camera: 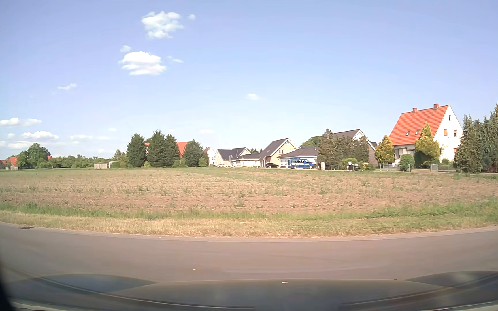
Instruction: Follow the waypoints while adhering to traffic rules and regulations
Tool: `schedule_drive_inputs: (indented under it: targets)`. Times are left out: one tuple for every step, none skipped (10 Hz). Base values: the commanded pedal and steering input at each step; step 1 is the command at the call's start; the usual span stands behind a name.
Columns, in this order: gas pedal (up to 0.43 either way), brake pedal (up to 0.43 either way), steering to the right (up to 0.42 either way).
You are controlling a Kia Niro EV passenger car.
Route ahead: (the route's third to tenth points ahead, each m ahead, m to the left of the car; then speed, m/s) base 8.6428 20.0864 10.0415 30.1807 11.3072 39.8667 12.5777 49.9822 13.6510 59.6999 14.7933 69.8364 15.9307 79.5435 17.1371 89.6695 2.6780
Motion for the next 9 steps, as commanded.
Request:
schedule_drive_inputs:
  targets:
    - [0.110, 0.006, -0.535]
    - [0.118, 0.006, -0.539]
    - [0.130, 0.006, -0.549]
    - [0.138, 0.006, -0.561]
    - [0.138, 0.006, -0.567]
    - [0.138, 0.006, -0.572]
    - [0.138, 0.006, -0.586]
    - [0.138, 0.006, -0.603]
    - [0.138, 0.006, -0.614]
